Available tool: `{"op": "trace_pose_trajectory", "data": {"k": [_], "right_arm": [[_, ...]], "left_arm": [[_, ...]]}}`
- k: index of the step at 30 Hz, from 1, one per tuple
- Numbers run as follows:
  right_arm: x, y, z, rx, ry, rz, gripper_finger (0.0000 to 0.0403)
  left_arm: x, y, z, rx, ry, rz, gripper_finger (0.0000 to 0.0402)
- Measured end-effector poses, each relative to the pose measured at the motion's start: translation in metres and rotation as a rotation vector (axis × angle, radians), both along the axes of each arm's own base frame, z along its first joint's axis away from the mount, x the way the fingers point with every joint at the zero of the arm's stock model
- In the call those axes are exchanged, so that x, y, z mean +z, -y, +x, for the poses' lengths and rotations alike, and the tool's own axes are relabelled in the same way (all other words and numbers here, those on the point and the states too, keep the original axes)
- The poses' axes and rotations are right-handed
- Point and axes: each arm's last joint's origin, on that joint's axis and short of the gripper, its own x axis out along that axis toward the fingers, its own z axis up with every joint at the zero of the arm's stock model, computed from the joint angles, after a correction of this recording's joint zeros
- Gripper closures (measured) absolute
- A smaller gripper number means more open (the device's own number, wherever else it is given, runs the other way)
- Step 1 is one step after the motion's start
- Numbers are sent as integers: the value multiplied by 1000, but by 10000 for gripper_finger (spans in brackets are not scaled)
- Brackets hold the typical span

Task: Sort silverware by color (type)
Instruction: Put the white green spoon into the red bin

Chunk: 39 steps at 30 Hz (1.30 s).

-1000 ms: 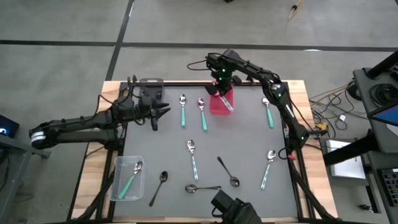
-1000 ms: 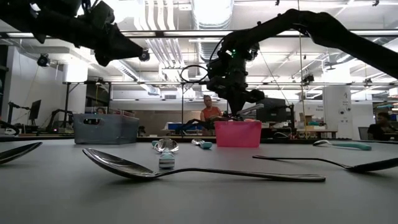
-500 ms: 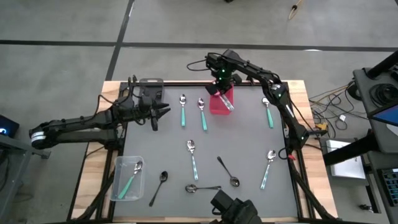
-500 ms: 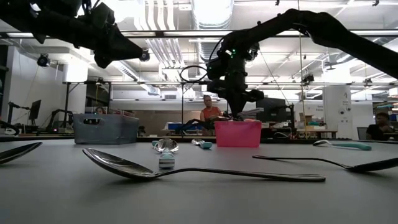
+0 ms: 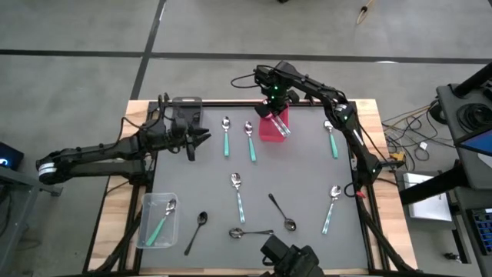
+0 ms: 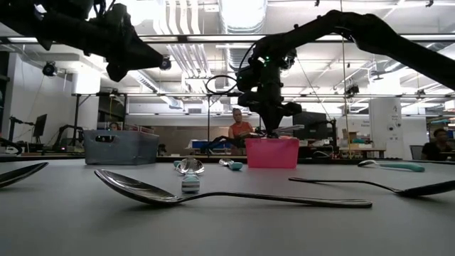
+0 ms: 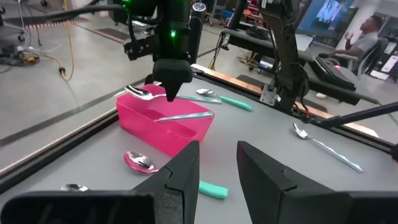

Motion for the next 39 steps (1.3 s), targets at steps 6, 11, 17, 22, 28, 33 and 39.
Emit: {"op": "trace_pose_trajectory", "data": {"k": [6,11,17,22,28,33,39], "right_arm": [[0,0,0,9,2,-1,376],[0,0,0,7,2,1,376],[0,0,0,7,3,0,376],[0,0,0,8,4,0,376],[0,0,0,11,5,-1,375],[0,0,0,19,7,-1,375],[0,0,0,21,7,-1,375]], "left_arm": [[-3,2,0,-7,4,-22,312],[-2,7,2,-35,13,-42,312],[-4,16,3,-141,-13,-24,312],[-2,22,-8,-221,-40,8,312],[4,28,-28,-234,-29,80,312],[2,32,-38,-297,-25,131,312],[-15,38,-45,-434,1,137,312]]}}
